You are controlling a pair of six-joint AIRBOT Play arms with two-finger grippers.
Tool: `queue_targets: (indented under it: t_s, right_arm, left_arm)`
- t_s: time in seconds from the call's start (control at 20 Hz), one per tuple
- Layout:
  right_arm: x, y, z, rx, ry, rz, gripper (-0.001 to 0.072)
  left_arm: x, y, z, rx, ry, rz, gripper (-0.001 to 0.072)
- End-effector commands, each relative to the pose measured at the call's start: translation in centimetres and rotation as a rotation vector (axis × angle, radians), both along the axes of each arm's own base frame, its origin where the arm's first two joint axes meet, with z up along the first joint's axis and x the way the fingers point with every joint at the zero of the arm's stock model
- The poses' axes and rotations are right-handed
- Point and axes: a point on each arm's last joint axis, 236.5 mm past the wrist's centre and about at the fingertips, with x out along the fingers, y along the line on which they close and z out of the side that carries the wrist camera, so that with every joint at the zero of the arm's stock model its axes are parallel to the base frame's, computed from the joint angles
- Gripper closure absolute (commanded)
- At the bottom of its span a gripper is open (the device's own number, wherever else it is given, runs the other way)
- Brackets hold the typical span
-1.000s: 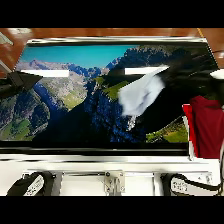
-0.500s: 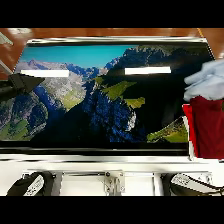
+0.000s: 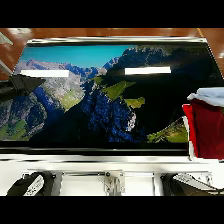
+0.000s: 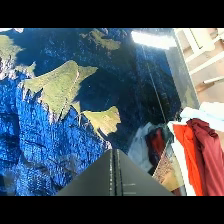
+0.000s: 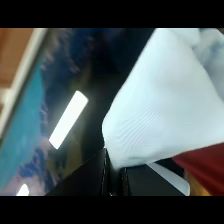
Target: Fold the shirts.
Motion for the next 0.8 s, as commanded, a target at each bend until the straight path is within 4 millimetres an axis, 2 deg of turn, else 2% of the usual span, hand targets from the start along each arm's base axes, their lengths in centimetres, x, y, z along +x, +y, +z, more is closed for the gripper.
queue_targets:
  t_s: [0.0, 0.1, 0.2, 0.3, 0.5, 0.55, 0.75]
  right_arm:
    - [-6.8, 1.5, -4.0, 0.074, 0.309, 0.005, 0.0645]
    - [-8.2, 0.9, -4.2, 0.03, 0.368, -0.042, 0.0645]
    - [-10.6, -0.2, -5.0, -0.014, 0.474, -0.109, 0.0645]
    - [-12.6, 0.1, -6.4, -0.013, 0.553, -0.136, 0.0645]
    - [-14.1, 3.4, -11.5, 0.132, 0.637, -0.072, 0.0645]
    - [-15.1, 4.1, -12.9, 0.162, 0.68, -0.063, 0.0645]
    - [-19.5, 4.5, -17.1, 0.192, 0.88, -0.083, 0.0645]
  left_arm:
    - [0.0, 0.0, 0.0, 0.0, 0.0, -0.002, 0.0668]
    - [0.0, 0.0, 0.0, 0.0, 0.0, -0.001, 0.0668]
    - [0.0, 0.0, 0.0, 0.0, 0.0, -0.002, 0.0668]
    - [0.1, 0.0, 0.0, -0.001, -0.002, 0.002, 0.0668]
    - [0.2, 0.1, 0.1, -0.001, -0.006, 0.009, 0.0668]
    - [0.2, 0.2, 0.1, -0.001, -0.007, 0.011, 0.0668]
    - [0.2, 0.2, 0.1, -0.001, -0.007, 0.011, 0.0668]
